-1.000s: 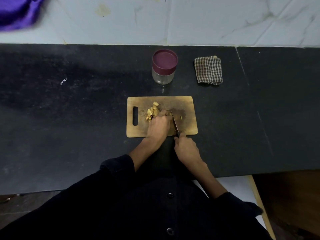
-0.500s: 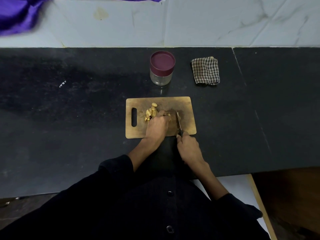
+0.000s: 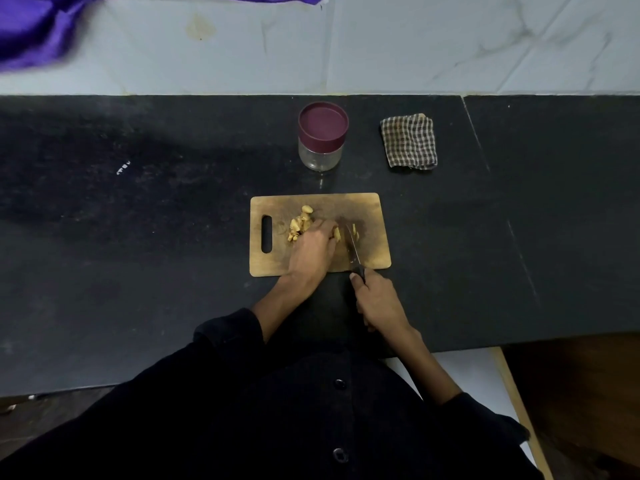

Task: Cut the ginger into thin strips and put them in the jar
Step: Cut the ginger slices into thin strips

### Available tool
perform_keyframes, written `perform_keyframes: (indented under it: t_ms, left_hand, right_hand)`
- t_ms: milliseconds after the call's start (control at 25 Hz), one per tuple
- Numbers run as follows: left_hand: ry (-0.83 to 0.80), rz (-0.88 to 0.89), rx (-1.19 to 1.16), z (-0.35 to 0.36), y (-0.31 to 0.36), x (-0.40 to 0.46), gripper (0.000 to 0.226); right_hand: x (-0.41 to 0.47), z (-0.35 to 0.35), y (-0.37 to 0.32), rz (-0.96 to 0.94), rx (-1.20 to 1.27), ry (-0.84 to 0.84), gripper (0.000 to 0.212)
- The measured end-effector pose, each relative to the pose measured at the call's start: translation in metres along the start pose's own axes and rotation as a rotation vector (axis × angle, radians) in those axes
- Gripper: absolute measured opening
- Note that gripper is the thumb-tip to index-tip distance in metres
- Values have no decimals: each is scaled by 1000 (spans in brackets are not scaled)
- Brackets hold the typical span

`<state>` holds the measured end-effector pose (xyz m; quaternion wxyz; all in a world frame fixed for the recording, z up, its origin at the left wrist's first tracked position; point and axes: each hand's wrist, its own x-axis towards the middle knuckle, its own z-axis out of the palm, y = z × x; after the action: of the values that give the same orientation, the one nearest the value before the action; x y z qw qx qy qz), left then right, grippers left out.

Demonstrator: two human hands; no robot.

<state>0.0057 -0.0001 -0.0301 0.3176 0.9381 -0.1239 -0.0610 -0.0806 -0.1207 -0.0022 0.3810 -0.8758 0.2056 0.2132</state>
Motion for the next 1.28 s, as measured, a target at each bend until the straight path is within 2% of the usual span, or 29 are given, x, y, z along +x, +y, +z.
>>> perform_keyframes:
  t_ms: [680,1080,1280]
  left_hand:
    - [-44,13,105,10,-6,1,23]
    - [-33,8,138,7,-1,0,24]
    - [-20,9,138,7,-2,-3,21]
  right_hand:
    - [15,9,-23,-70,-269,57,26]
    - [8,14,-11,-3,-268,7,28]
    - [11,7,-7,4,-182,60,31]
